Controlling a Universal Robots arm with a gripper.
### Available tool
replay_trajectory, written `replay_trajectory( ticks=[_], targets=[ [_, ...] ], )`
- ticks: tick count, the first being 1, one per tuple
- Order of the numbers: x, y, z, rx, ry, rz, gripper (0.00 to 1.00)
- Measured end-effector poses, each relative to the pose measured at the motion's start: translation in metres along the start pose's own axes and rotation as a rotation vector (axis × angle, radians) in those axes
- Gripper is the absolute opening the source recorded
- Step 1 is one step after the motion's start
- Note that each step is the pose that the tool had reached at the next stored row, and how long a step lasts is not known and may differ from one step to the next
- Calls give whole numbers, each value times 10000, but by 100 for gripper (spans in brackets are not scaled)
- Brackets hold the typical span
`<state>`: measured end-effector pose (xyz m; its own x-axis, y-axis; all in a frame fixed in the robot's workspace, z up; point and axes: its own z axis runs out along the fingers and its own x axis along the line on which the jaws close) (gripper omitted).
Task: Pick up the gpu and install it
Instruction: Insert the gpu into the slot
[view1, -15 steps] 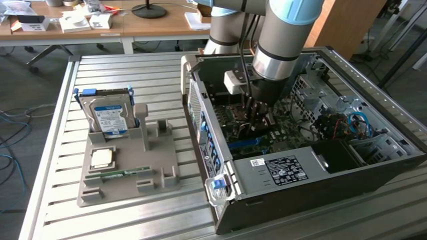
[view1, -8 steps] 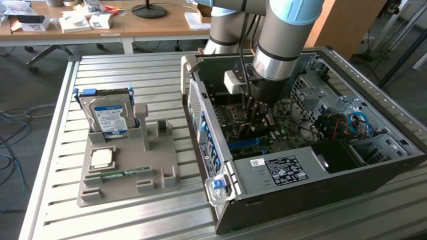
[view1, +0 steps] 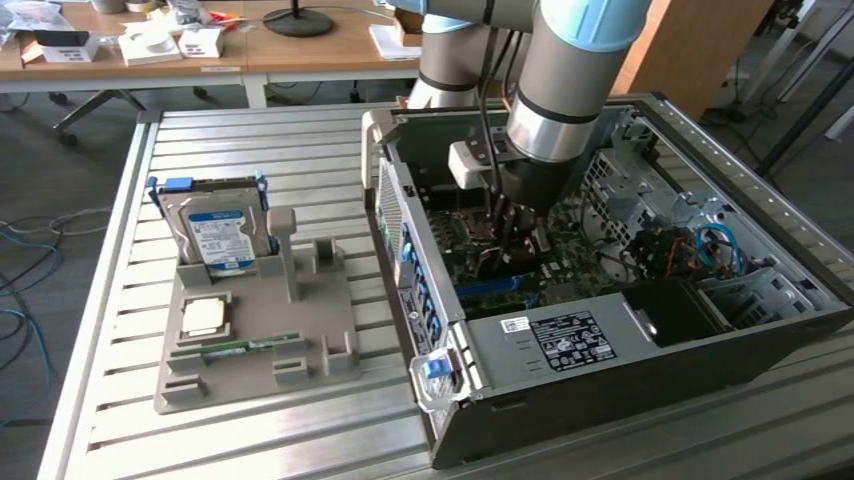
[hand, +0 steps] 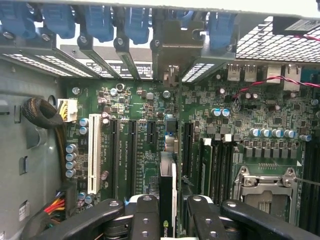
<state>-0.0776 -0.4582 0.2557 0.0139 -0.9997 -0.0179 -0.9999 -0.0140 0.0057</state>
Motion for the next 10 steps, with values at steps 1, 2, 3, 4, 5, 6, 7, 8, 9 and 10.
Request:
replay_trajectory(
  ticks=[1, 2, 3, 4, 5, 6, 7, 8, 9, 10],
  targets=[
    [1, -1, 0, 0, 0, 23, 26],
    [1, -1, 0, 1, 0, 67, 26],
    [2, -1, 0, 2, 0, 123, 26],
    [2, -1, 0, 3, -1, 177, 26],
    [2, -1, 0, 3, -1, 208, 26],
    [2, -1, 0, 4, -1, 218, 26],
    [3, -1, 0, 3, 0, 224, 26],
    [3, -1, 0, 4, -1, 225, 26],
    [7, -1, -1, 3, 1, 225, 26],
    [11, -2, -1, 3, 1, 224, 26]
  ],
)
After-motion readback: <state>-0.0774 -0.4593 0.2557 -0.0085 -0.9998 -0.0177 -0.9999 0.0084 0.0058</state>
